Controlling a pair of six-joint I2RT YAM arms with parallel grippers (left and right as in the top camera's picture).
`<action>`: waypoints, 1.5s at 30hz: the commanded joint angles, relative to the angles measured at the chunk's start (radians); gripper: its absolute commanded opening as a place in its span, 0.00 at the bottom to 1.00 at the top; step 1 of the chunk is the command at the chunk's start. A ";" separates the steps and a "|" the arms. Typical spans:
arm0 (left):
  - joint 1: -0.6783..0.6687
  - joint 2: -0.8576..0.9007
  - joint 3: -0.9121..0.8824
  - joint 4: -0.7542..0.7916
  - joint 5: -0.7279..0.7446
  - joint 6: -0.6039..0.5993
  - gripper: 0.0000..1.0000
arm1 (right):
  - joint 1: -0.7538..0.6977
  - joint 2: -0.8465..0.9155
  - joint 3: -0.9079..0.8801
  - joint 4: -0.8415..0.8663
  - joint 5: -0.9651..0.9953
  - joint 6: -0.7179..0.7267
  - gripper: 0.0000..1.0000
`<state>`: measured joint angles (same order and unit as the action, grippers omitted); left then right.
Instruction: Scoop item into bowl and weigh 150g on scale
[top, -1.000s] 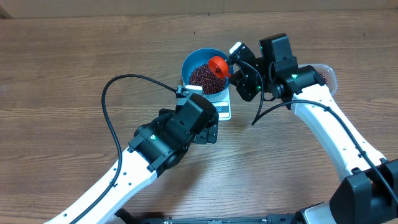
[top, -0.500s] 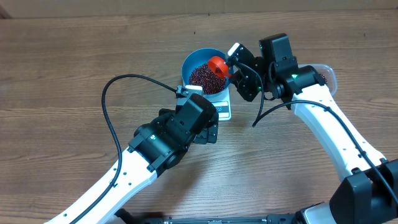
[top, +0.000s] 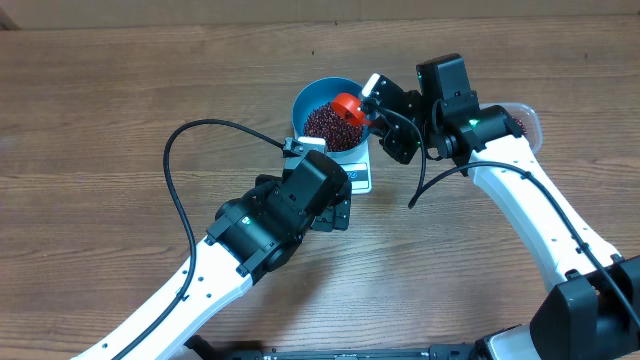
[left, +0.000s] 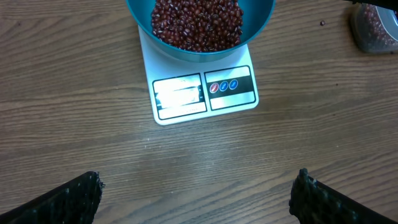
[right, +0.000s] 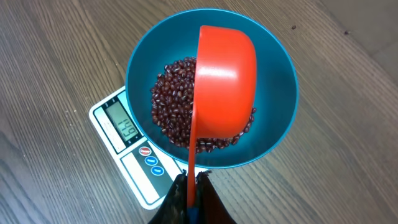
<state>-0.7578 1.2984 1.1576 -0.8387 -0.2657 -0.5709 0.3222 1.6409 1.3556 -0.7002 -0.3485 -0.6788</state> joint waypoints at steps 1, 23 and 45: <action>-0.002 0.004 0.003 0.001 -0.010 -0.013 1.00 | 0.006 -0.011 0.024 0.003 -0.004 -0.057 0.04; -0.002 0.004 0.003 0.001 -0.010 -0.013 1.00 | 0.006 -0.011 0.024 -0.004 -0.019 0.001 0.04; -0.002 0.004 0.003 0.001 -0.010 -0.013 0.99 | 0.008 -0.011 0.024 -0.016 -0.057 0.549 0.04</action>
<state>-0.7578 1.2984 1.1576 -0.8387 -0.2657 -0.5709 0.3233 1.6409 1.3556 -0.7250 -0.4004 -0.3939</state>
